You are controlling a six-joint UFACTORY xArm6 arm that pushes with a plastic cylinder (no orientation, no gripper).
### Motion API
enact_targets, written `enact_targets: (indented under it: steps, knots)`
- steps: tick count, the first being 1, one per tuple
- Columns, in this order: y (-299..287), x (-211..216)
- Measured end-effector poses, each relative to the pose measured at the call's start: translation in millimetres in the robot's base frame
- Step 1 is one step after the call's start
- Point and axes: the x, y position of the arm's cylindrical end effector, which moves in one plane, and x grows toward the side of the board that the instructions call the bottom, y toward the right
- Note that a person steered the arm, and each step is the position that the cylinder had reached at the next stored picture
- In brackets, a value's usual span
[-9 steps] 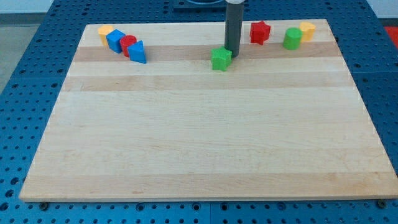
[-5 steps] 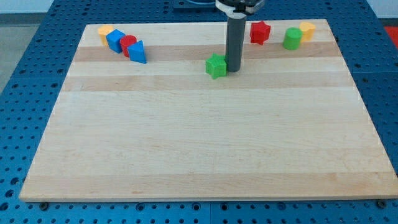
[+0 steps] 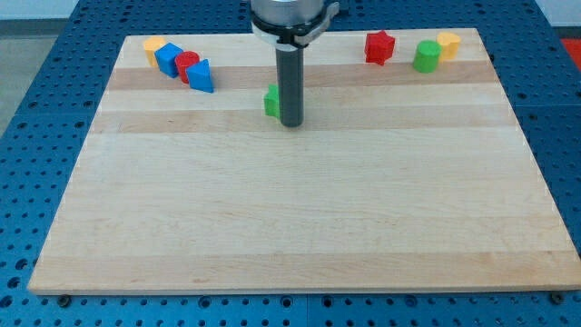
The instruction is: Move the grreen star towards the triangle
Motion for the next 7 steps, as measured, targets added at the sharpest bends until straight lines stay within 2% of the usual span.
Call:
enact_targets:
  steps: [2, 4, 7]
  knots:
    - [-8.0, -23.4]
    - [29.5, -35.3]
    - [-14.4, -39.5]
